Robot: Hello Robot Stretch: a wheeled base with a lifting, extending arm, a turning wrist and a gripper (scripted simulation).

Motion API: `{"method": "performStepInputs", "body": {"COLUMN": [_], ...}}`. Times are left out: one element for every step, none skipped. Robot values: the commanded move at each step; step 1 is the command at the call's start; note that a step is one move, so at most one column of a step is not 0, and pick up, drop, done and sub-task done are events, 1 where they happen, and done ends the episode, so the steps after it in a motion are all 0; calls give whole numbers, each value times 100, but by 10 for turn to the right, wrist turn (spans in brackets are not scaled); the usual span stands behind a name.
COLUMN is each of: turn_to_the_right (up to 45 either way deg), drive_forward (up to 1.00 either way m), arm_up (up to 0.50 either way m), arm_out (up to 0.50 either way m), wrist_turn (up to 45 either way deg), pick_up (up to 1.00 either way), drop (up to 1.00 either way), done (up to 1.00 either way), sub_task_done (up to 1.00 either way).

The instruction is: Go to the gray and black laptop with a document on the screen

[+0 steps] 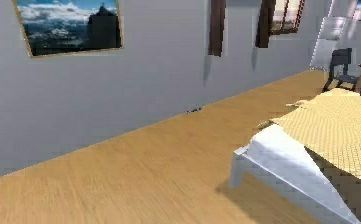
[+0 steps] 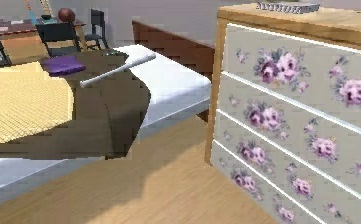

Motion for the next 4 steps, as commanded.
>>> {"method": "performStepInputs", "body": {"turn_to_the_right": [0,0,210,0], "drive_forward": [100,25,0,85], "arm_up": [0,0,0,0], "arm_out": [0,0,0,0], "wrist_turn": [0,0,0,0], "pick_up": [0,0,0,0], "drop": [0,0,0,0], "done": [0,0,0,0], "sub_task_done": [0,0,0,0]}}
